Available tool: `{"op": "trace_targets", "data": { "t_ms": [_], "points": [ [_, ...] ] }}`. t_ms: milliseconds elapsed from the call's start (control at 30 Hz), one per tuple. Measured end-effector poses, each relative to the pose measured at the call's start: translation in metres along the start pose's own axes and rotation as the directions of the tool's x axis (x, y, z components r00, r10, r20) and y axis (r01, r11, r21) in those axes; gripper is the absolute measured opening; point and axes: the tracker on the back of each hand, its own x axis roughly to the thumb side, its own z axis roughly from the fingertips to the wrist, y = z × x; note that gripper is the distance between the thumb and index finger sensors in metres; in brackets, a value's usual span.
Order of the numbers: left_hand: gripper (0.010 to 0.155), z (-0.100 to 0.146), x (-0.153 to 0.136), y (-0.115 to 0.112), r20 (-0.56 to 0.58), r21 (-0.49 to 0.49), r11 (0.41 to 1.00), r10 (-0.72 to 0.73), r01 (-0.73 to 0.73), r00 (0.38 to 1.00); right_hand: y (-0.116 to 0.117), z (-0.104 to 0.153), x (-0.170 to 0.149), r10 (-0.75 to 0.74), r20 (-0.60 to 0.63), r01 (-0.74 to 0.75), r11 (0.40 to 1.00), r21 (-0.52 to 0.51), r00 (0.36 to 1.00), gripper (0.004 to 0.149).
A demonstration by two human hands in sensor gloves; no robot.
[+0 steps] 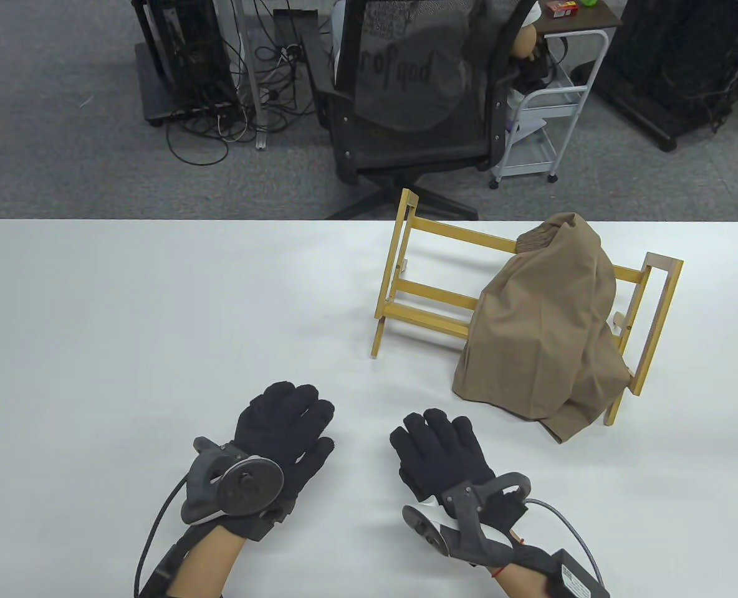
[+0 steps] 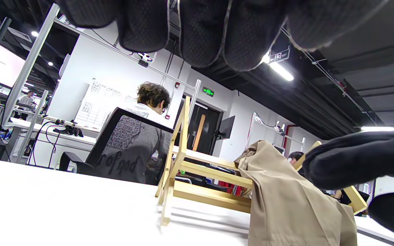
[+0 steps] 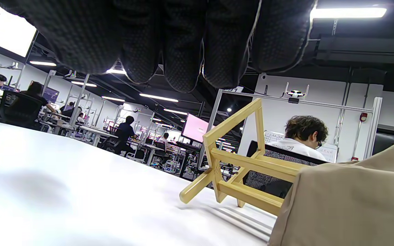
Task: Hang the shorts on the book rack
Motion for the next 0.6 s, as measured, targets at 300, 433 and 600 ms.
{"op": "trace_targets", "data": {
  "t_ms": [300,433,600],
  "points": [
    [0.054,0.0009,0.0013,-0.0012,-0.001,-0.011,1.000,0.007,-0.007,1.000,-0.0003,0.0019,0.0013,-0.001,0.002,0.001,1.000,0.009,1.000,0.052],
    [0.054,0.0015,0.0015,-0.0014,-0.002,-0.015,1.000,0.010,-0.010,1.000,-0.0013,0.0032,0.0024,0.004,0.004,-0.004,1.000,0.004,1.000,0.052],
    [0.054,0.0022,0.0011,-0.0014,-0.006,-0.018,1.000,0.014,-0.014,1.000,-0.0014,0.0039,0.0036,0.007,0.007,-0.007,1.000,0.005,1.000,0.052]
  ]
}}
